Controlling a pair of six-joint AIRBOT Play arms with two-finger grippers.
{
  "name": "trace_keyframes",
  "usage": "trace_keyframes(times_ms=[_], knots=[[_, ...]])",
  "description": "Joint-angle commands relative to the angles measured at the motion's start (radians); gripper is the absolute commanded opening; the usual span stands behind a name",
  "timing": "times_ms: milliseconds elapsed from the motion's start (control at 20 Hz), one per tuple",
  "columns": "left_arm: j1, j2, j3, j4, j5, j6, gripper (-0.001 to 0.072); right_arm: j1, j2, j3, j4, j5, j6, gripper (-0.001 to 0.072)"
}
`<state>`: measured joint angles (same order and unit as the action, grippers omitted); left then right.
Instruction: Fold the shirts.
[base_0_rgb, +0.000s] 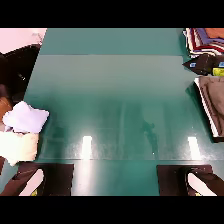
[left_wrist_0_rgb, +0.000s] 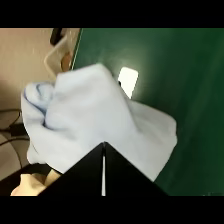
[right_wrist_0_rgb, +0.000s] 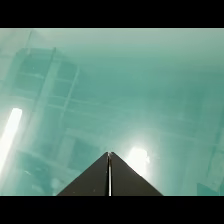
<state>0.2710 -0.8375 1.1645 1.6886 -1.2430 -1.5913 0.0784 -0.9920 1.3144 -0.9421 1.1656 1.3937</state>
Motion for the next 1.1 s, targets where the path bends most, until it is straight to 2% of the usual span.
trace_keyframes(times_ms=[0,100,150,200,250,300,400,600,850,900,950,1000,1050], knots=[[-0.049,0.038,0.190,-0.090,-0.057,0.022,0.0021,-0.001,0.000,0.001,0.001,-0.015,0.000,0.0018],[-0.092,0.034,0.198,-0.090,-0.042,0.029,0.0024,-0.001,0.000,0.001,0.001,-0.014,0.000,0.0018],[-0.093,0.027,0.183,-0.069,-0.039,0.029,0.0105,-0.001,0.000,0.001,0.000,-0.014,0.000,0.0019],[-0.093,0.023,0.150,-0.027,-0.025,0.026,0.0422,-0.001,0.000,0.001,0.000,-0.014,0.000,0.0018],[-0.093,0.018,0.100,0.022,-0.013,0.014,0.0567,-0.001,0.000,0.001,0.000,-0.014,0.000,0.0018],[-0.093,0.008,0.033,0.060,-0.009,0.008,0.0538,-0.001,0.000,0.001,0.000,-0.014,0.000,0.0018],[-0.078,-0.011,-0.131,0.071,0.026,0.008,0.0539,-0.001,0.000,0.001,0.000,-0.014,0.000,0.0018],[0.036,-0.049,-0.431,0.072,0.198,-0.036,0.0538,-0.001,0.000,0.001,-0.001,-0.015,0.000,0.0018],[0.093,-0.139,-0.490,0.057,0.250,-0.033,0.0537,-0.001,0.000,0.001,0.000,-0.015,0.000,0.0018],[0.093,-0.139,-0.478,0.047,0.242,-0.035,0.0467,-0.001,0.000,0.001,0.000,-0.015,0.000,0.0018],[0.093,-0.139,-0.461,0.039,0.229,-0.035,0.0214,-0.001,0.000,0.001,0.000,-0.015,0.000,0.0019],[0.093,-0.139,-0.438,0.035,0.212,-0.034,0.0030,-0.001,0.000,0.001,0.000,-0.015,0.000,0.0018],[0.093,-0.139,-0.415,0.035,0.192,-0.033,0.0033,-0.001,0.000,0.001,0.000,-0.014,0.000,0.0018]])
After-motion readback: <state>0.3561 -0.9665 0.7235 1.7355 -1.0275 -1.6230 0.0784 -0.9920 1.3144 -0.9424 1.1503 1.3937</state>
